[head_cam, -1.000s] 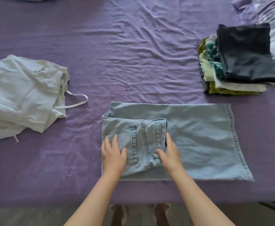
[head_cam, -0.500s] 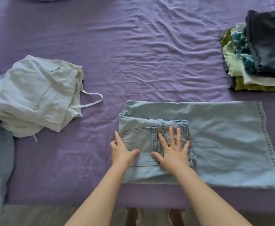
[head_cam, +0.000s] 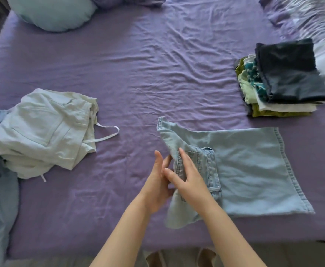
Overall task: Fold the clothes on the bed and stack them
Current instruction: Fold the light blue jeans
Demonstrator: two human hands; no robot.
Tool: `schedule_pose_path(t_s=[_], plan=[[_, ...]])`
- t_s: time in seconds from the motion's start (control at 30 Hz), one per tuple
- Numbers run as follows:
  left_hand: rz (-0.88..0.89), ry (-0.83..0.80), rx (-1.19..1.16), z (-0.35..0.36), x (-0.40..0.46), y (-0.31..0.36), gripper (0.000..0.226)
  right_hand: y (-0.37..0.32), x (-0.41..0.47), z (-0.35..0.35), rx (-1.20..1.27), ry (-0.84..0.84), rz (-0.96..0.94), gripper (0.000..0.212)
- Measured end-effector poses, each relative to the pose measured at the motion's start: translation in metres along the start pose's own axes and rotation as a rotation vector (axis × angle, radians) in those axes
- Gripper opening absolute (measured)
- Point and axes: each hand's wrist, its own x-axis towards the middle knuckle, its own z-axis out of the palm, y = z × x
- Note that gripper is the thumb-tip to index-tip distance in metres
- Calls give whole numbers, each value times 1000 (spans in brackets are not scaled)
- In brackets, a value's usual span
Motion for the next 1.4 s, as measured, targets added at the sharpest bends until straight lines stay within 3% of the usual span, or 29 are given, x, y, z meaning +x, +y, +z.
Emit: schedule_pose_path(t_s=[0.13, 0.33, 0.43, 0.53, 0.6, 0.73, 0.9, 1.0, 1.07, 1.13, 1.23, 1.3, 1.4], plan=[[-9, -120, 128, 61, 5, 9, 66, -6, -15, -58, -41, 199, 66, 73], [6, -149, 356, 147, 31, -4, 50, 21, -22, -161, -221, 385, 103, 65], [124, -82, 455, 177, 50, -28, 34, 43, -19, -203, -267, 419, 134, 61], [267, 33, 924, 186, 72, -56, 42, 71, -12, -236, -299, 434, 202, 60], [281, 98, 1165, 183, 87, -75, 46, 91, -6, -252, -290, 436, 233, 59], [210, 224, 1308, 171, 108, -102, 54, 131, 9, -269, -267, 393, 325, 63], [-7, 466, 1229, 152, 122, -116, 85, 174, 20, -276, -379, 352, 393, 65], [-105, 484, 1008, 140, 125, -120, 114, 184, 21, -272, -396, 339, 402, 80], [-123, 497, 897, 134, 128, -122, 121, 187, 23, -270, -393, 368, 442, 90], [-116, 545, 720, 133, 132, -119, 114, 189, 26, -271, -441, 351, 508, 95], [-161, 620, 392, 132, 139, -105, 73, 188, 33, -277, -449, 341, 630, 89], [-214, 585, 297, 130, 140, -97, 47, 187, 37, -280, -358, 345, 651, 67], [-239, 554, 264, 132, 136, -86, 33, 182, 36, -281, -192, 418, 594, 36]])
